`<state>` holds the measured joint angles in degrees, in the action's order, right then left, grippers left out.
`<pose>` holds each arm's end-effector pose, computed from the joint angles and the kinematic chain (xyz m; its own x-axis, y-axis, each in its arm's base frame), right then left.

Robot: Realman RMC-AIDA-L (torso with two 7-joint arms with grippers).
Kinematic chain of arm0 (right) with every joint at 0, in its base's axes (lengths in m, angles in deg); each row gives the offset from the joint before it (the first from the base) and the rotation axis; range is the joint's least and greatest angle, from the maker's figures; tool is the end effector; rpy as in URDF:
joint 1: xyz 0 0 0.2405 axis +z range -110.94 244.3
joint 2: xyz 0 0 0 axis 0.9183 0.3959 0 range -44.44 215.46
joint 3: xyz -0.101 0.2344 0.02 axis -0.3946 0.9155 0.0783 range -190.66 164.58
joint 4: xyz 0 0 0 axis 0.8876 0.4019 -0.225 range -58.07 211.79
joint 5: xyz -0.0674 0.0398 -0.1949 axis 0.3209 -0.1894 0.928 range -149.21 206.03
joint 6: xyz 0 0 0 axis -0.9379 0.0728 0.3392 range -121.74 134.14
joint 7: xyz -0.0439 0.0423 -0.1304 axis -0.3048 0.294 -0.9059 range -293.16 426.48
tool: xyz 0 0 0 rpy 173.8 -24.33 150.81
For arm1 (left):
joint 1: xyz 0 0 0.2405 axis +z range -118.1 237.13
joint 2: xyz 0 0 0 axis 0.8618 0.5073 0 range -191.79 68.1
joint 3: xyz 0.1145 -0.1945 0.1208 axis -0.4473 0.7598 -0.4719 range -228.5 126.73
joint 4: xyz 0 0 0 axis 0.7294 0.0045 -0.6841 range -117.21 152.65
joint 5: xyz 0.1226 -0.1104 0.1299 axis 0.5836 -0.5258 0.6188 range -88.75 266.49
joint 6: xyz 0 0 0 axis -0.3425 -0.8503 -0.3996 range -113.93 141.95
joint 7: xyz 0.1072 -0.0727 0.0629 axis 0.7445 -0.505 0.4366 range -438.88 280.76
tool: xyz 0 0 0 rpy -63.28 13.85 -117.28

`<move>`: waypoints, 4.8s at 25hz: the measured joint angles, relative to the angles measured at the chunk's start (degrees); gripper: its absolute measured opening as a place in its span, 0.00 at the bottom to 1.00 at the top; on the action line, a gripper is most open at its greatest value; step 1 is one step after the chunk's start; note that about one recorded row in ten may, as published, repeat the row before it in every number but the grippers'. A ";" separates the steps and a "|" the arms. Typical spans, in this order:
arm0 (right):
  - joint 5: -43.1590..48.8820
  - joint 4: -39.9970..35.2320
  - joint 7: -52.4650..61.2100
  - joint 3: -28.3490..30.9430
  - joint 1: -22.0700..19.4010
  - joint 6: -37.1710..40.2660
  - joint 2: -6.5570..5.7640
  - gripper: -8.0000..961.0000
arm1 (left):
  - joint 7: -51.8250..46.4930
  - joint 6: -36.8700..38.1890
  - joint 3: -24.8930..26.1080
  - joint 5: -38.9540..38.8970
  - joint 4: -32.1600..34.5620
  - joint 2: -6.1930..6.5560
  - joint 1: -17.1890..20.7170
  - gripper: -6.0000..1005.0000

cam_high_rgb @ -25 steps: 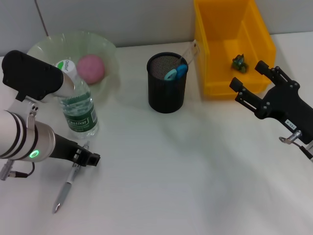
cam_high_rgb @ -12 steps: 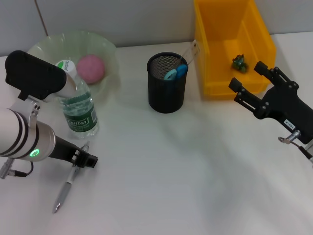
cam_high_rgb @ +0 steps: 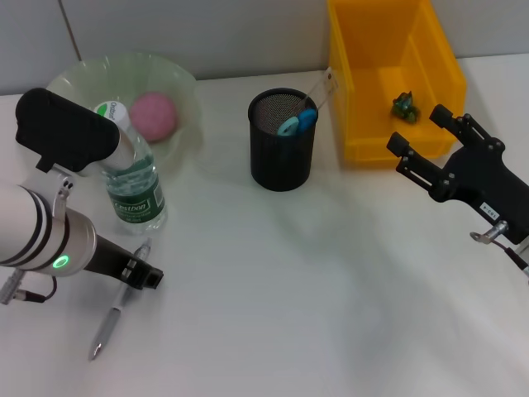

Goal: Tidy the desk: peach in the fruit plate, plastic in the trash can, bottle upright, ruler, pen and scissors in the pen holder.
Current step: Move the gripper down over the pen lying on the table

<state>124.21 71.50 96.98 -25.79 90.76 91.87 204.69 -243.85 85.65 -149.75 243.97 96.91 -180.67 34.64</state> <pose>0.3117 0.2934 -0.0144 0.6353 0.0604 -0.7699 -0.6225 -0.5499 -0.5569 -0.2072 0.3341 -0.0453 0.6749 0.7270 -0.1262 0.5421 -0.6046 -0.5837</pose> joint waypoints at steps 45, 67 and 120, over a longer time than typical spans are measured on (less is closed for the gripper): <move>0.00 -0.01 0.00 0.00 -0.01 0.02 0.00 0.85 | -0.09 1.73 0.31 0.81 -0.70 -0.26 -2.34 0.56; 0.00 -0.01 0.00 0.00 -0.09 -0.07 0.00 0.85 | -0.09 1.57 0.34 0.77 -2.20 -0.26 -3.19 0.55; 0.00 0.18 0.50 0.00 -0.02 -0.71 -0.01 0.85 | 0.29 2.84 0.34 0.61 -3.98 -0.17 -5.91 0.02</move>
<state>124.21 71.68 97.48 -25.78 90.75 91.16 204.68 -243.56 88.49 -149.42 244.58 92.93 -180.85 28.73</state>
